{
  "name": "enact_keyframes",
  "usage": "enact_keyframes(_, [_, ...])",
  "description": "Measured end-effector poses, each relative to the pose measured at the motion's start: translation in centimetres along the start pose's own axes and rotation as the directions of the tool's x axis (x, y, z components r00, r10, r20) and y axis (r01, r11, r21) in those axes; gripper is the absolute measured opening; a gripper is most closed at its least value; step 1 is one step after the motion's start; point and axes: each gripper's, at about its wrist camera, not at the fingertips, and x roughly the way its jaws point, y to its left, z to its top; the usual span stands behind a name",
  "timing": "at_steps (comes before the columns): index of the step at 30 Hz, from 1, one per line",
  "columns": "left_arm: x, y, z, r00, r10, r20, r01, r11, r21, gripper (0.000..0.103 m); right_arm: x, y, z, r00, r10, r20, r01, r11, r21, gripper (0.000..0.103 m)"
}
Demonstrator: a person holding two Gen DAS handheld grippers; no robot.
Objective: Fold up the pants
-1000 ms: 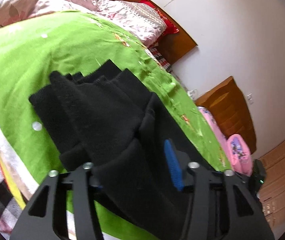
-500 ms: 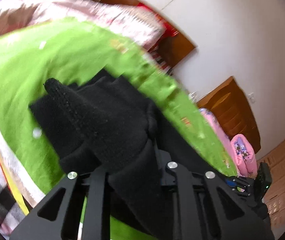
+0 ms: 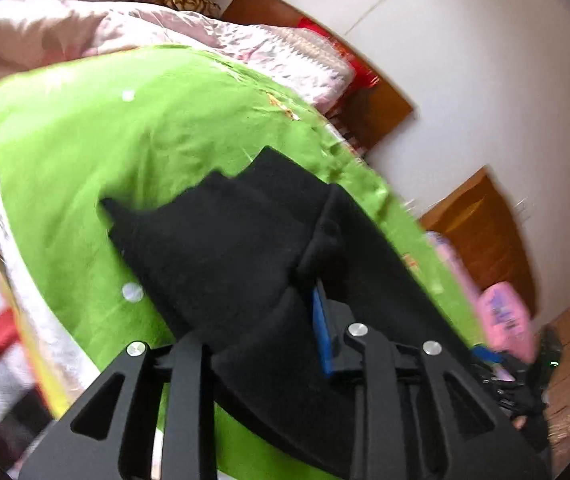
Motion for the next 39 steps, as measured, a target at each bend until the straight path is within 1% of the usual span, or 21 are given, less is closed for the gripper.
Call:
enact_keyframes(3, [-0.8, 0.2, 0.0, 1.0, -0.017, 0.004, 0.017, 1.0, 0.001, 0.03, -2.5, -1.4, -0.4, 0.998, 0.027, 0.059, -0.031, 0.997, 0.073, 0.062])
enact_keyframes(5, [-1.4, 0.2, 0.1, 1.0, 0.013, 0.015, -0.013, 1.0, -0.004, 0.052, -3.0, -1.7, -0.9, 0.998, 0.027, 0.062, -0.034, 0.993, 0.111, 0.062])
enact_keyframes(6, [-1.9, 0.5, 0.1, 0.999, 0.024, 0.028, -0.023, 1.0, -0.019, 0.069, -2.6, -1.7, -1.4, 0.999, 0.027, 0.034, -0.032, 0.991, 0.129, 0.062])
enact_keyframes(7, [-2.4, 0.8, 0.2, 0.999, 0.012, 0.045, -0.01, 0.999, -0.039, 0.071, -1.8, -1.7, -1.9, 1.0, 0.018, -0.009, -0.016, 0.99, 0.138, 0.066])
enact_keyframes(8, [-3.1, 1.2, 0.1, 0.998, -0.003, 0.062, 0.007, 0.998, -0.062, 0.072, -0.6, -1.6, -2.7, 0.998, 0.008, -0.068, 0.002, 0.99, 0.143, 0.076])
enact_keyframes(9, [-3.9, 2.1, 0.5, 0.996, -0.024, 0.081, 0.032, 0.995, -0.094, 0.075, 0.0, -1.5, -3.2, 0.997, 0.001, -0.08, 0.01, 0.991, 0.135, 0.079])
enact_keyframes(10, [-4.6, 2.4, 0.6, 0.995, -0.031, 0.096, 0.042, 0.992, -0.117, 0.078, -0.3, -1.1, -3.5, 0.999, -0.01, -0.038, 0.014, 0.993, 0.114, 0.082])
enact_keyframes(13, [-6.9, 3.4, 1.2, 0.991, -0.017, 0.132, 0.038, 0.987, -0.158, 0.078, -1.7, -0.7, -3.4, 0.998, -0.058, -0.028, 0.062, 0.986, 0.155, 0.083])
enact_keyframes(14, [-7.7, 3.3, 1.3, 0.99, -0.016, 0.142, 0.039, 0.987, -0.156, 0.078, -2.2, -0.6, -3.5, 0.999, -0.052, -0.013, 0.053, 0.984, 0.17, 0.083])
enact_keyframes(16, [-8.9, 2.0, 1.3, 0.987, -0.026, 0.159, 0.046, 0.992, -0.121, 0.078, -4.2, -0.1, -3.8, 0.998, -0.022, 0.051, 0.011, 0.979, 0.204, 0.083])
enact_keyframes(18, [-9.1, -0.6, 0.7, 0.988, -0.066, 0.141, 0.072, 0.997, -0.035, 0.08, -6.2, 0.5, -4.9, 0.996, -0.038, 0.081, 0.02, 0.975, 0.221, 0.088])
enact_keyframes(21, [-7.3, -5.5, -0.6, 0.994, -0.081, 0.072, 0.072, 0.99, 0.123, 0.088, -8.7, -0.1, -6.9, 0.99, -0.116, 0.079, 0.093, 0.964, 0.249, 0.088])
enact_keyframes(23, [-5.6, -8.2, -2.0, 0.996, -0.09, 0.016, 0.086, 0.979, 0.185, 0.089, -10.1, -1.7, -8.5, 0.985, -0.163, 0.065, 0.137, 0.947, 0.292, 0.088])
enact_keyframes(25, [-3.3, -11.8, -3.6, 0.988, -0.14, -0.072, 0.153, 0.96, 0.236, 0.09, -11.7, -4.3, -10.5, 0.974, -0.227, 0.025, 0.203, 0.911, 0.359, 0.088])
enact_keyframes(27, [-1.2, -16.1, -5.3, 0.975, -0.155, -0.158, 0.199, 0.928, 0.315, 0.093, -13.1, -6.9, -12.3, 0.965, -0.261, -0.002, 0.236, 0.87, 0.433, 0.088])
enact_keyframes(29, [1.2, -21.0, -7.2, 0.966, -0.128, -0.224, 0.215, 0.881, 0.421, 0.101, -14.4, -8.8, -13.9, 0.953, -0.302, -0.027, 0.278, 0.835, 0.474, 0.088])
enact_keyframes(32, [5.1, -27.3, -10.3, 0.948, -0.092, -0.304, 0.247, 0.813, 0.527, 0.101, -16.3, -10.6, -16.1, 0.929, -0.368, -0.048, 0.339, 0.79, 0.51, 0.088])
enact_keyframes(35, [9.5, -33.1, -13.7, 0.918, -0.02, -0.397, 0.27, 0.764, 0.586, 0.101, -18.3, -13.0, -18.8, 0.915, -0.398, -0.063, 0.364, 0.749, 0.553, 0.088])
enact_keyframes(37, [11.7, -35.9, -16.1, 0.896, -0.011, -0.444, 0.312, 0.727, 0.612, 0.101, -19.3, -15.0, -21.1, 0.907, -0.411, -0.089, 0.381, 0.713, 0.589, 0.089])
enact_keyframes(38, [12.4, -36.7, -16.8, 0.892, -0.003, -0.451, 0.317, 0.716, 0.622, 0.101, -19.3, -15.7, -22.1, 0.903, -0.413, -0.118, 0.397, 0.699, 0.595, 0.092])
enact_keyframes(39, [14.2, -37.6, -17.8, 0.885, 0.026, -0.464, 0.314, 0.702, 0.639, 0.101, -18.9, -16.6, -23.6, 0.877, -0.434, -0.205, 0.467, 0.668, 0.58, 0.092])
